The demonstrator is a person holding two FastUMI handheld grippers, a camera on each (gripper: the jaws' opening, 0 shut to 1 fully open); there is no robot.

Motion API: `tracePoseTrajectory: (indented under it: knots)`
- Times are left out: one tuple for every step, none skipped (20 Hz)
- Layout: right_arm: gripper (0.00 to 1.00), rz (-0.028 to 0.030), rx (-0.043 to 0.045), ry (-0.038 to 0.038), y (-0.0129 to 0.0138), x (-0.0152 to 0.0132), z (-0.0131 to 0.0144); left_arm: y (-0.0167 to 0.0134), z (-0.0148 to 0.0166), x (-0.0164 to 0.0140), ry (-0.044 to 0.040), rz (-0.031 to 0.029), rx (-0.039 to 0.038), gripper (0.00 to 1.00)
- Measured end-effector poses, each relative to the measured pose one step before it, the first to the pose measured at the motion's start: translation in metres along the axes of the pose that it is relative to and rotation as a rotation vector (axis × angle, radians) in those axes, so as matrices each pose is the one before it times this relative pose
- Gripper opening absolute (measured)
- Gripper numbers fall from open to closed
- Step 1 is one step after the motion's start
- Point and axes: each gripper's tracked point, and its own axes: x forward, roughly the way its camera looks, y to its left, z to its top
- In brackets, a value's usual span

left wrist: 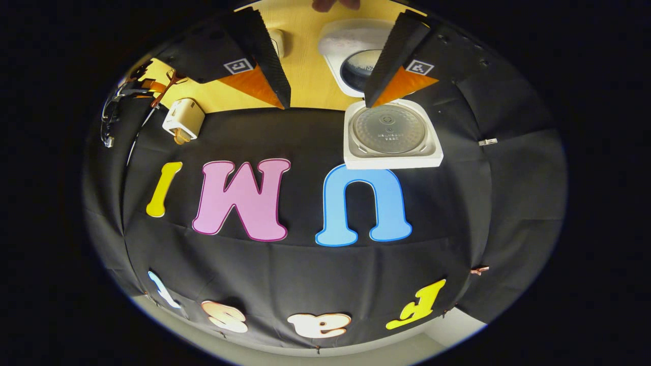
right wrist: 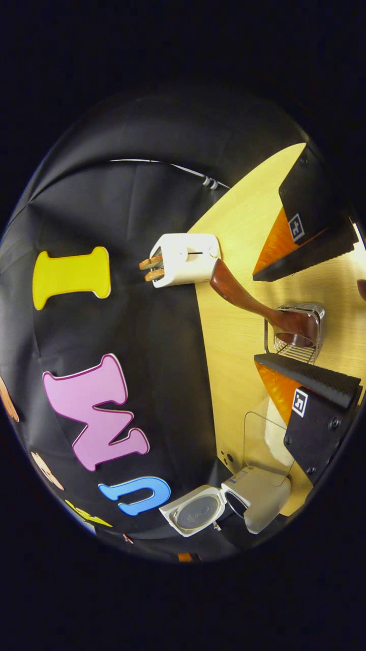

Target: Close the left gripper, press the button to open the rice cooker; take a wooden spoon from the chopstick holder with the right hand, scoop a spoonful of rice and pour it into the rice cooker, then put the wooden spoon back into the chopstick holder.

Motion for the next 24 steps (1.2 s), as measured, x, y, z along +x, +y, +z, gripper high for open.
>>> tracePoseTrajectory:
  knots:
    - [0.87,0.00738,0.00435,0.01134,-0.00062,0.00840,-0.00465,-0.00293,-0.00100,0.00019,0.00617,0.00280,0.00372,0.93]
    - [0.87,0.00922,0.00626,0.00937,0.00099,0.00705,-0.00317,-0.00150,-0.00208,0.00007,0.00489,0.00506,0.00436,0.93]
    - [0.86,0.01184,0.00646,0.00961,0.00227,0.00653,-0.00261,-0.00105,-0.00095,-0.00075,0.00724,0.00293,0.00432,0.93]
    - [0.85,0.01115,0.00628,0.00749,0.00300,0.00608,-0.00250,-0.00118,-0.00305,-0.00030,0.00665,0.00296,0.00506,0.93]
    - [0.76,0.00607,-0.00011,0.00714,0.00221,0.00410,-0.00279,-0.00034,-0.00091,-0.00084,0.00542,0.00343,0.00531,0.93]
    - [0.72,0.00134,-0.00006,0.00637,0.00196,0.00334,-0.00331,0.00047,-0.00161,-0.00006,0.00661,0.00369,0.00449,0.93]
    - [0.69,0.00005,0.00063,0.00483,0.00096,0.00164,-0.00165,0.00150,-0.00113,-0.00057,0.00518,0.00322,0.00299,0.93]
    - [0.67,-0.01413,-0.00356,-0.00557,-0.00109,0.00138,0.00110,0.00083,-0.00178,-0.00026,0.00585,0.00235,0.00212,0.93]
    - [0.45,-0.00020,-0.00178,-0.00775,-0.00005,-0.00367,0.00256,0.00190,-0.00038,-0.00126,0.00249,0.00158,0.00107,0.93]
    - [0.60,-0.00081,-0.00319,-0.00243,-0.00020,-0.00140,0.00158,0.00031,-0.00137,-0.00044,0.00258,0.00006,0.00026,0.93]
    - [0.43,-0.00330,-0.00790,0.00212,-0.00125,0.00026,-0.00144,0.00175,-0.00039,-0.00035,0.00149,0.00090,0.00114,0.93]
    - [0.51,-0.00734,-0.01074,-0.00005,-0.00340,-0.00117,-0.00094,0.00116,-0.00113,-0.00007,0.00155,0.00056,0.00127,0.93]
    - [0.39,-0.00698,-0.00281,0.00261,-0.00244,-0.00249,-0.00042,0.00114,-0.00054,-0.00094,0.00212,-0.00011,0.00039,0.93]
    - [0.35,-0.00020,0.00833,0.00049,-0.00220,-0.00041,0.00068,-0.00015,-0.00140,0.00004,0.00153,-0.00156,0.00011,0.93]
    - [0.19,0.00929,0.01590,0.00291,0.00173,0.00197,-0.00281,0.00079,0.00035,-0.00171,-0.00089,-0.00050,0.00066,0.93]
    - [0.17,0.00643,0.00774,-0.00119,0.00171,-0.00707,0.00095,0.00060,-0.00040,-0.00083,-0.00135,-0.00252,0.00165,0.93]
    - [0.28,0.00473,0.00627,-0.00220,0.00201,-0.00085,0.00004,0.00095,0.00061,-0.00079,-0.00235,-0.00071,0.00123,0.93]
    - [0.15,0.00024,0.00216,-0.00062,0.00087,0.00069,-0.00090,0.00091,0.00011,-0.00167,-0.00247,-0.00113,0.00240,0.93]
    - [0.27,0.00168,0.00361,0.00210,0.00119,0.00106,-0.00264,0.00105,-0.00021,-0.00101,0.00154,-0.00129,0.00336,0.93]
    - [0.27,0.00075,0.00616,0.00047,0.00189,0.00223,-0.00156,0.00104,-0.00147,-0.00118,0.00059,-0.00105,0.00475,0.93]
    - [0.27,0.00182,0.00979,0.00412,0.00169,0.00182,-0.00233,0.00150,0.00003,-0.00130,0.00146,-0.00062,0.00508,0.93]
    - [0.27,0.00214,0.00724,0.00575,0.00202,0.00118,-0.00289,0.00147,-0.00113,-0.00077,0.00091,0.00075,0.00366,0.93]
    - [0.27,-0.00022,-0.00051,-0.00259,0.00118,0.00104,0.00019,0.00118,-0.00003,-0.00104,0.00224,-0.00081,0.00113,0.93]
    - [0.27,0.00104,-0.00452,0.00001,0.00130,0.00124,-0.00031,0.00127,-0.00121,-0.00110,0.00124,-0.00043,0.00152,0.92]
